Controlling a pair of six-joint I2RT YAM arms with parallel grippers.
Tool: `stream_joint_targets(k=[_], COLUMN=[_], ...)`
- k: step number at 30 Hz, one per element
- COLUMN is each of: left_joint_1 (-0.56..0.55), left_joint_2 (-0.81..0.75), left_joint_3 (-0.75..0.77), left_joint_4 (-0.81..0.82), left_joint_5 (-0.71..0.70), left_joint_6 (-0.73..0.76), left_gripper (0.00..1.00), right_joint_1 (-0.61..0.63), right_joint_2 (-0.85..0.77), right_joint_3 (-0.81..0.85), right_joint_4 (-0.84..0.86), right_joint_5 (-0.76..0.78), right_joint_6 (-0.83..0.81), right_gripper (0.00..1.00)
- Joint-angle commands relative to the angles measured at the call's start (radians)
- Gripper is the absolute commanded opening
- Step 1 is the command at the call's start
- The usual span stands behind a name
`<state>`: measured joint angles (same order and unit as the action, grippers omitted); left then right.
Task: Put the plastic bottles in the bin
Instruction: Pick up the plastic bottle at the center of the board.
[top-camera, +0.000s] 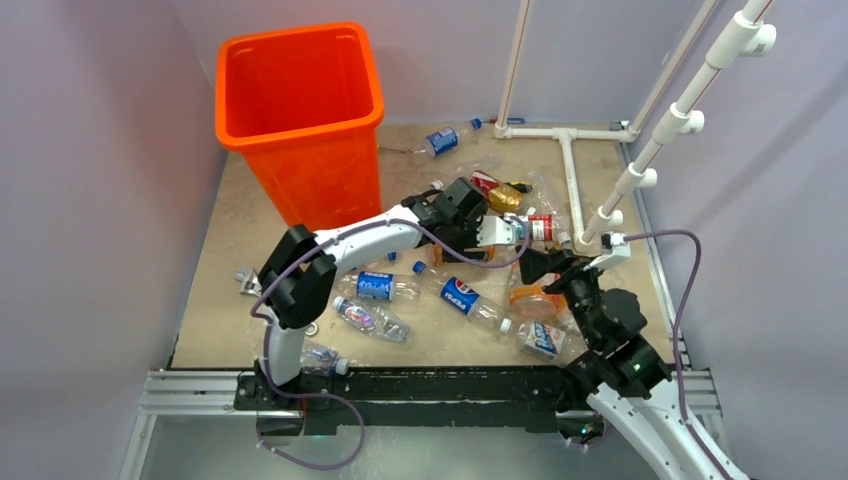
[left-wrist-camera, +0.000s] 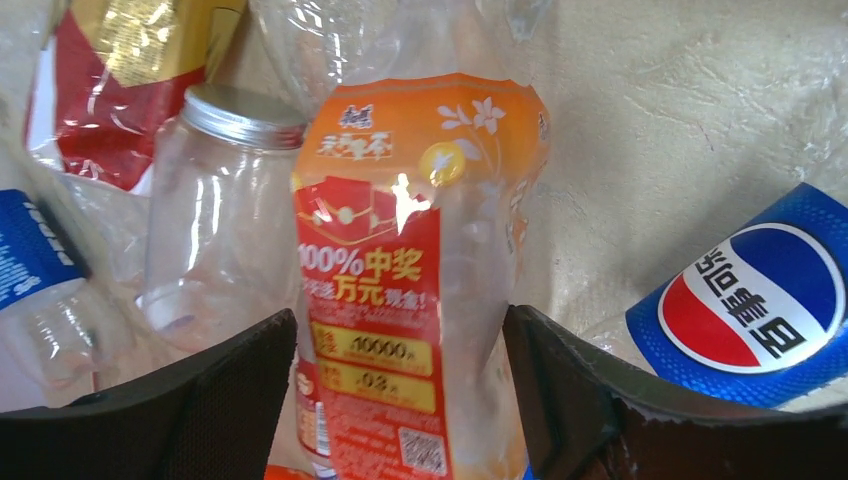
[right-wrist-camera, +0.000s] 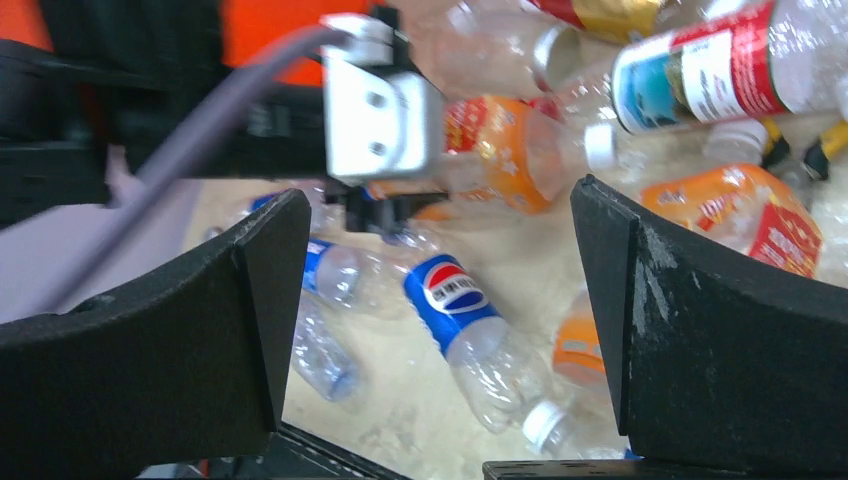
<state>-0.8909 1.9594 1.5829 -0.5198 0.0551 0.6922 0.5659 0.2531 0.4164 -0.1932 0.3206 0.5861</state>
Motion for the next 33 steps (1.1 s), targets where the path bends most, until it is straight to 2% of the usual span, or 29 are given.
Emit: stream_joint_targets(k=[1,8,10,16,20,24,28,33], left_joint_1=[-0.003,-0.002,-0.003,-0.001,0.031,0.083,0.087,0.085], left_joint_2=[0.023,0.018,-0.01,-0.135,-0.248,-0.404,-0.597,-0.779], left_joint_3=[0.018,-0.007,-0.001,0.006,-0.051,-0.217,-0.394,-0.59], left_joint_4=[0.033,0.061,0.071,0.137,0.228,0.409,0.616,0.823], left_joint_5=[0.049,0.055,0.053,0.006,0.016,0.098,0.191,0.298], left_joint_6=[-0.011,-0.04,-0.048,-0.106,-0.219,-0.384,-0.515,-0.679], left_gripper=[0.71,0.41,0.36,0.32,0.3,0.27,0.28,0.29], right_joint_1=[0.008,0.007,0.008,0.008,0.008,0.007,0.007,0.008], right_joint_2=[-0.058,-0.082,-0.084,-0.086,-0.08,-0.065,-0.041,0.099], right_joint_3=[0.016,0.036,0.043,0.095,0.161,0.228,0.255,0.305], right_joint_4=[0.083,0.07,0.07,0.103,0.136,0.158,0.157,0.247], right_joint_5=[-0.062,-0.081,-0.088,-0.158,-0.235,-0.207,-0.182,-0.2], right_joint_6=[0.018,0.021,0.017,-0.01,-0.044,-0.085,-0.081,-0.044], right_gripper=[0.99,0.99,0.99,0.99,0.99,0.99,0.99,0.98])
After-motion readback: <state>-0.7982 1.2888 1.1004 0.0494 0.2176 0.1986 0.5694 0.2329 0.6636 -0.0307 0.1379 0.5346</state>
